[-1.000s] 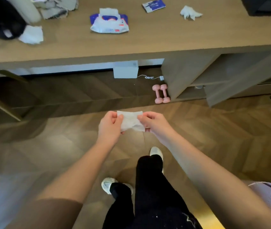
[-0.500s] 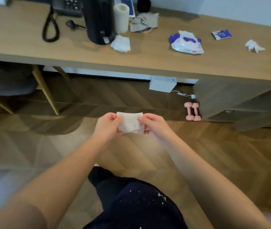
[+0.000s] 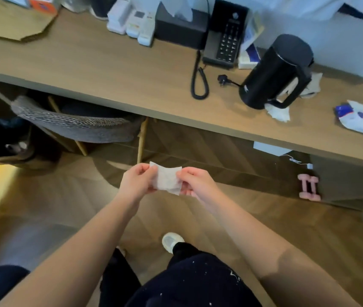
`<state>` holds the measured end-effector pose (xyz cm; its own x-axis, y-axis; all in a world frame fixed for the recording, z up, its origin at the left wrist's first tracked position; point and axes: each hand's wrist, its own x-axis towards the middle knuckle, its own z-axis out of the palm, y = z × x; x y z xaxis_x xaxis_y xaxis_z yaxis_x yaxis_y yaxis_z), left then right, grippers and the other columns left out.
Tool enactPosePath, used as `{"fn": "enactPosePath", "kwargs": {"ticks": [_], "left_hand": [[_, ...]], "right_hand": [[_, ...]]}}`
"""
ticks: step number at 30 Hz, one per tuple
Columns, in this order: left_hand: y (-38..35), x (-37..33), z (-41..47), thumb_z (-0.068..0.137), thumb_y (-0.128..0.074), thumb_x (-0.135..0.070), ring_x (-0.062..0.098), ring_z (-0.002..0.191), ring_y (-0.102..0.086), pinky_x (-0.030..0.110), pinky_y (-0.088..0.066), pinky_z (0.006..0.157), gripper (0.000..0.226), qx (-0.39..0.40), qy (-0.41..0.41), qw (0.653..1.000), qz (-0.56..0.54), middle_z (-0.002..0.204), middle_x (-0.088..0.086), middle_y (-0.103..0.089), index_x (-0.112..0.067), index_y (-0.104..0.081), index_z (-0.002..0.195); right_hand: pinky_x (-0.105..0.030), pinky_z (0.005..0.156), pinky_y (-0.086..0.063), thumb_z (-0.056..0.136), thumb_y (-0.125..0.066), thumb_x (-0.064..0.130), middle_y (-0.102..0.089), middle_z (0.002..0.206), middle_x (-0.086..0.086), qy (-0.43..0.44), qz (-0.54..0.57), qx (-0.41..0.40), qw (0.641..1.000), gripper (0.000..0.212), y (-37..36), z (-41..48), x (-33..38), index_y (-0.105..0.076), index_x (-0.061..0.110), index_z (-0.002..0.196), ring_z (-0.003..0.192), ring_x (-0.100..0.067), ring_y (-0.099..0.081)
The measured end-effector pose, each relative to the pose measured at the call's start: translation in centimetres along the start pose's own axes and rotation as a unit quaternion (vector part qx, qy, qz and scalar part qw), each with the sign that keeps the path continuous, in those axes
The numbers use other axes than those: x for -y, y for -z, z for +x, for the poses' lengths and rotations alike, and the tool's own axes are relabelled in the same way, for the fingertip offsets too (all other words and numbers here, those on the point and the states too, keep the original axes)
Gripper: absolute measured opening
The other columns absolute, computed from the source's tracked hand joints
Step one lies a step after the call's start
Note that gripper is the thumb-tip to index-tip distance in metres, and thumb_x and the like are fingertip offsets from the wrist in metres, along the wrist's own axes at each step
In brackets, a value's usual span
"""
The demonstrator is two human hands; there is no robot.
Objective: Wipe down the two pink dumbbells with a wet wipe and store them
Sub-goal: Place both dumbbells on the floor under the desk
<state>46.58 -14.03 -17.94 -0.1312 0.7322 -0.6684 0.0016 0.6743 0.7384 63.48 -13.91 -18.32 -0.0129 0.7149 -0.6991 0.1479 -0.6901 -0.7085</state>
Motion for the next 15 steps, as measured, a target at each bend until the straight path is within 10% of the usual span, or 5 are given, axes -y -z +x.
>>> {"fn": "enactPosePath", "kwargs": {"ticks": [15], "left_hand": [[33.1,-4.5,11.2,0.099,-0.060,-0.021,0.013,0.074,-0.063,0.019,-0.053,0.055,0.012,0.026,0.000,0.999,0.028,0.081,0.003,-0.066,-0.011,-0.067,0.095]], "right_hand": [[-0.040,0.088,-0.055,0.096,-0.059,0.014,-0.071,0.103,-0.019,-0.030,0.116,-0.054,0.991,0.011,-33.7,4.8,9.2,-0.069,0.012,0.093,0.089,-0.025,-0.065]]}}
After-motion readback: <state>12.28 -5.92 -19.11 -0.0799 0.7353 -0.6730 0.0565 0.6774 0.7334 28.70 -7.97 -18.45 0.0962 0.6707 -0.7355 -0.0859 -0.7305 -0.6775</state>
